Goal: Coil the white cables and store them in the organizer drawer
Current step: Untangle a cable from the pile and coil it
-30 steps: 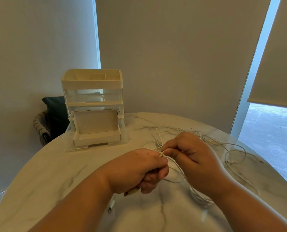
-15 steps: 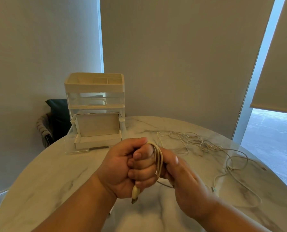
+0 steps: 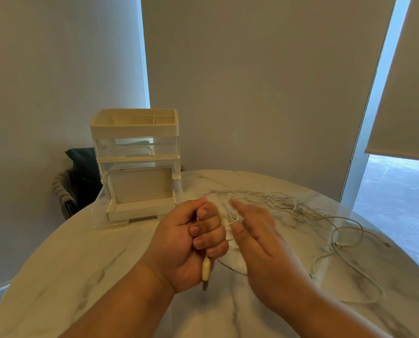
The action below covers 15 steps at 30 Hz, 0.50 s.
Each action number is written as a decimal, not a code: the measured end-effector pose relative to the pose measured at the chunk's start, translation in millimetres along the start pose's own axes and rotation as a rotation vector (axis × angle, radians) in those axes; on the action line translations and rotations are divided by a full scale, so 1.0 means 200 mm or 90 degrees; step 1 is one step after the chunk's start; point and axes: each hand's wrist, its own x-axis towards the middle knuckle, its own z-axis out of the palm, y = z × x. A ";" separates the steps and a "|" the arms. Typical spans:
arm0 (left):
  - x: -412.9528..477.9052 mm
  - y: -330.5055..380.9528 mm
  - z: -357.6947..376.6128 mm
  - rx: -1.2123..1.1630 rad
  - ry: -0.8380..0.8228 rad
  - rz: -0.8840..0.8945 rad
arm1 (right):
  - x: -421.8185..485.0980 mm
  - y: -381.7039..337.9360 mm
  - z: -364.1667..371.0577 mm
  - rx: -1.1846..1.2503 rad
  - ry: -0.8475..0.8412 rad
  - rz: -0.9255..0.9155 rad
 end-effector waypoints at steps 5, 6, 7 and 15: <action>0.00 0.02 0.05 0.015 0.128 0.103 | -0.05 -0.08 0.01 0.050 -0.028 0.032; 0.00 0.02 0.06 0.032 0.141 0.111 | -0.05 -0.09 0.04 0.064 -0.075 0.054; 0.00 0.02 0.06 0.050 0.154 0.117 | -0.05 -0.08 0.06 0.076 -0.103 0.077; -0.02 0.04 0.08 0.079 0.178 0.103 | -0.03 -0.05 0.06 0.032 -0.085 -0.016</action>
